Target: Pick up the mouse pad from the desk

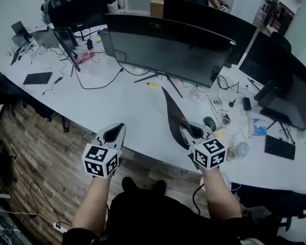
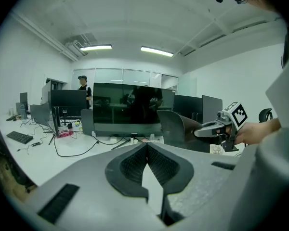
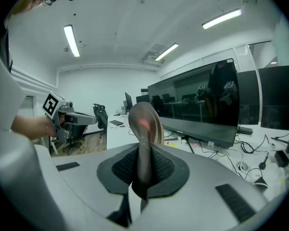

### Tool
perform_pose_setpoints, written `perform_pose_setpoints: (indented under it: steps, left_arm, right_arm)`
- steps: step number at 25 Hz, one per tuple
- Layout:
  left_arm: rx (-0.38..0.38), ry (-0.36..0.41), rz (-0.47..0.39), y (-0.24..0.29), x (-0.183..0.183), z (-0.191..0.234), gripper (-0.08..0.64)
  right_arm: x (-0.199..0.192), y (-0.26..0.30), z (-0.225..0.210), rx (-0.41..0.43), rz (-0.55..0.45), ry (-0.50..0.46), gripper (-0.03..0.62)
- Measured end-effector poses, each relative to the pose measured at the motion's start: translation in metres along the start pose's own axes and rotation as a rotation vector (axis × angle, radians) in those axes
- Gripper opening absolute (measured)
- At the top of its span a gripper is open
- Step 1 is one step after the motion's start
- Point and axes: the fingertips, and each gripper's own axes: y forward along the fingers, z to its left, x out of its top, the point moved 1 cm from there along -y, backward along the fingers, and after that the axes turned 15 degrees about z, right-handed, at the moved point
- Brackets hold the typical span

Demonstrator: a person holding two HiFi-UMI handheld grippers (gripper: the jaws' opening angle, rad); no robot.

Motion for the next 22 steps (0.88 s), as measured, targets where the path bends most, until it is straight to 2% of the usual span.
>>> perform_pose_setpoints:
  steps: [8,13,22]
  left_arm:
    - [-0.019,0.027,-0.065,-0.016,0.021,0.022,0.009]
    - [-0.010,0.036,-0.095,-0.030,0.026,0.050,0.009]
    - [-0.008,0.039,-0.099,-0.016,0.015,0.078,0.009]
  right_arm:
    - [0.036,-0.004,0.018,-0.048,-0.062,-0.014,0.032]
    - [0.060,-0.007,0.038,-0.054,-0.120,-0.016,0.032]
    - [0.070,-0.008,0.040,-0.205,-0.215,-0.022,0.034]
